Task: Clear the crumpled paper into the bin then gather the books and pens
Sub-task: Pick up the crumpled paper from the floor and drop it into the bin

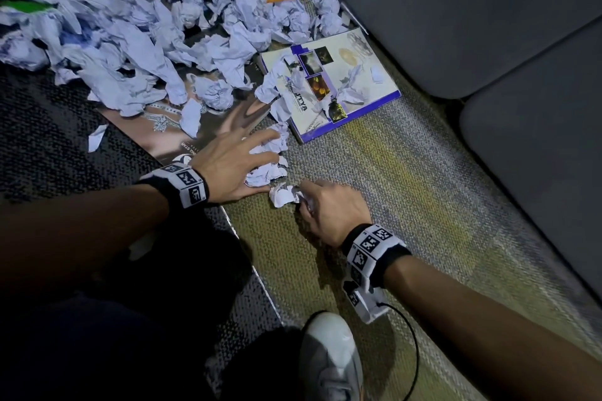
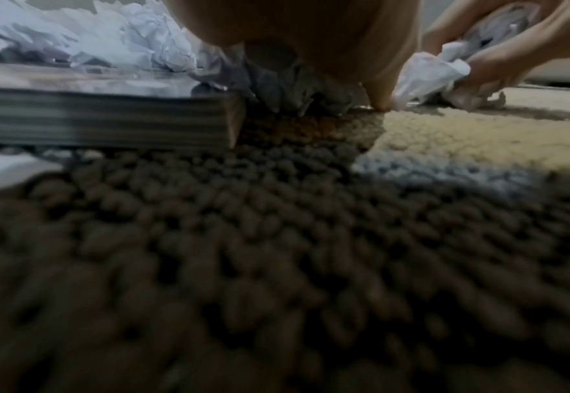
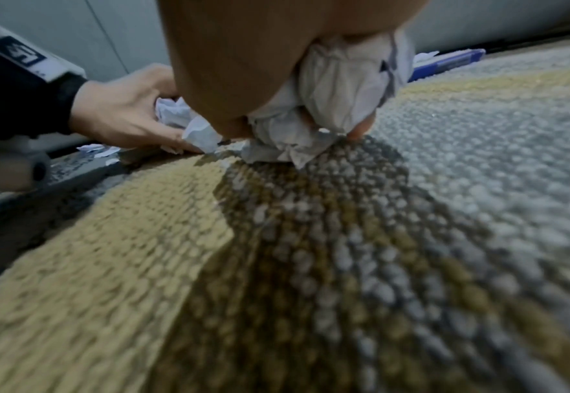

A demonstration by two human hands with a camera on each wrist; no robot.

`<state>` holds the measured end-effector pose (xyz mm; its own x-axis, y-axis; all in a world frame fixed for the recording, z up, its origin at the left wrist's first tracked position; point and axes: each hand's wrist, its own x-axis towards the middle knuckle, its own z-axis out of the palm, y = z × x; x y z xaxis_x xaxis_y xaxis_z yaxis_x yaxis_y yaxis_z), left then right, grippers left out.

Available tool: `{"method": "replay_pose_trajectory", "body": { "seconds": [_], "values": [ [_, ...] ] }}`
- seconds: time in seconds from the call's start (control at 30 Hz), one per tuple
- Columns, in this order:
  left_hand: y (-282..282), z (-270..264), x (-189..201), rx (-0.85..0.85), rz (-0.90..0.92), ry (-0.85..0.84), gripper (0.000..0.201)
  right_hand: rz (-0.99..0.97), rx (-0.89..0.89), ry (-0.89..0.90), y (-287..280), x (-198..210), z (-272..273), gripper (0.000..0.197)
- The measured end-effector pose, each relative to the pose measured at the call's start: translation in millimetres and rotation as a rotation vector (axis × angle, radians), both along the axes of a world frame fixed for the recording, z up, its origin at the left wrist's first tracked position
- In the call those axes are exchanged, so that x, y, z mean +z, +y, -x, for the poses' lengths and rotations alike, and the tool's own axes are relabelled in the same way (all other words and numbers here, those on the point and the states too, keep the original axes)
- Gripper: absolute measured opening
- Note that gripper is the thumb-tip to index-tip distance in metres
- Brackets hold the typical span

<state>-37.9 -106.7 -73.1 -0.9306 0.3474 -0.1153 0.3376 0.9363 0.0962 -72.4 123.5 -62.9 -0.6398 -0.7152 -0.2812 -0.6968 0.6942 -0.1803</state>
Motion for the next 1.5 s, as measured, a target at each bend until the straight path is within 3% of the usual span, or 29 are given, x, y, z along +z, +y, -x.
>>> {"method": "replay_pose_trajectory", "body": {
  "seconds": [0.13,0.33,0.5,0.6,0.77,0.9,1.03,1.17,1.23,1.33,1.5],
  "values": [
    [6.6,13.2,-0.7,0.132,-0.026,-0.049,0.054,0.067,-0.101,-0.010,0.0,-4.9,5.8,0.015],
    [16.6,29.8,10.1,0.248,-0.125,-0.107,0.046,0.259,-0.395,-0.045,-7.6,14.0,46.3,0.025],
    [11.2,30.0,22.8,0.379,-0.330,-0.136,0.047,0.182,-0.517,0.058,-24.6,41.4,118.2,0.030],
    [4.9,26.0,26.8,0.329,-0.261,-0.172,0.046,0.096,-0.508,0.081,-37.1,47.7,157.0,0.027],
    [0.8,40.2,31.1,0.276,-0.184,-0.233,0.047,-0.099,-0.410,0.040,-43.3,35.8,189.2,0.048],
    [-2.3,52.1,29.6,0.225,-0.080,-0.270,0.051,-0.082,-0.436,0.020,-48.4,19.8,190.9,0.047],
    [-8.6,62.1,27.1,0.223,-0.012,-0.341,0.056,-0.050,-0.509,0.005,-47.8,14.8,193.5,0.069],
    [-9.1,68.8,25.6,0.297,-0.017,-0.375,0.058,-0.127,-0.505,0.025,-52.7,15.5,194.9,0.039],
    [-4.2,71.2,25.9,0.319,0.001,-0.351,0.063,-0.120,-0.502,0.078,-54.3,14.7,189.1,0.034],
    [-1.1,71.6,25.9,0.302,0.009,-0.338,0.081,-0.088,-0.466,0.116,-49.4,12.0,184.4,0.032],
    [2.6,67.2,25.3,0.245,0.134,-0.393,0.073,0.095,-0.510,-0.013,-45.4,17.6,175.3,0.046]
  ]
}}
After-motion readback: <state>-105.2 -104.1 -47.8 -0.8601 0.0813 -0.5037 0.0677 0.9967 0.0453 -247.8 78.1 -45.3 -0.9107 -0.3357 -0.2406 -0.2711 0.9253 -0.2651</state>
